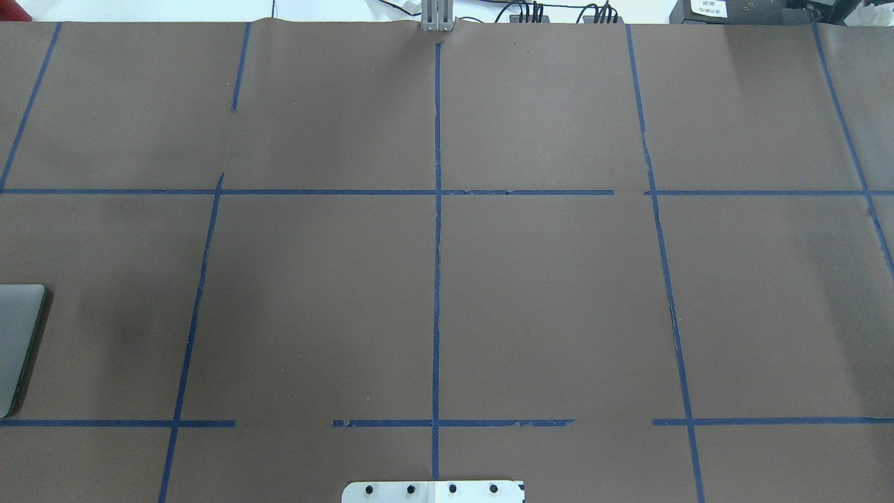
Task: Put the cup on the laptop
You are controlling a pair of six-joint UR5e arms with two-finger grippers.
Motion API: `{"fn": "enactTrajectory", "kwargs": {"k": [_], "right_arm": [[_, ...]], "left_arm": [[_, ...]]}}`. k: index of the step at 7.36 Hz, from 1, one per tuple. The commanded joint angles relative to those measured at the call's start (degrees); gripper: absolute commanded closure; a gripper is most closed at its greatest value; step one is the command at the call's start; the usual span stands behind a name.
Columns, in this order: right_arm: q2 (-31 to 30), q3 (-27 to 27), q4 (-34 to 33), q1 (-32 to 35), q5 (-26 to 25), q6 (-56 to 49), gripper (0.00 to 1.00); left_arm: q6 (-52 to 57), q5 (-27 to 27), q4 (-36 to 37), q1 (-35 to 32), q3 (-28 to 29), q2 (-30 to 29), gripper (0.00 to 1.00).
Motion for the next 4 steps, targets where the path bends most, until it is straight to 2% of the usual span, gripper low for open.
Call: {"fn": "enactTrajectory", "kwargs": {"k": [1,2,4], "right_arm": [[0.0,0.0,0.0,0.0,0.1,-0.1,0.0],[0.0,0.0,0.0,0.0,0.1,0.0,0.0],[0.0,0.0,0.0,0.0,0.0,0.0,0.0]], "left_arm": [[0.4,-0.2,-9.9,0.0,-0.9,11.3,1.0],[0.3,-0.2,-12.1,-0.1,-0.7,13.9,1.0],[-7.3,-1.8,-24.7,0.2,2.6,18.6,1.0]]}}
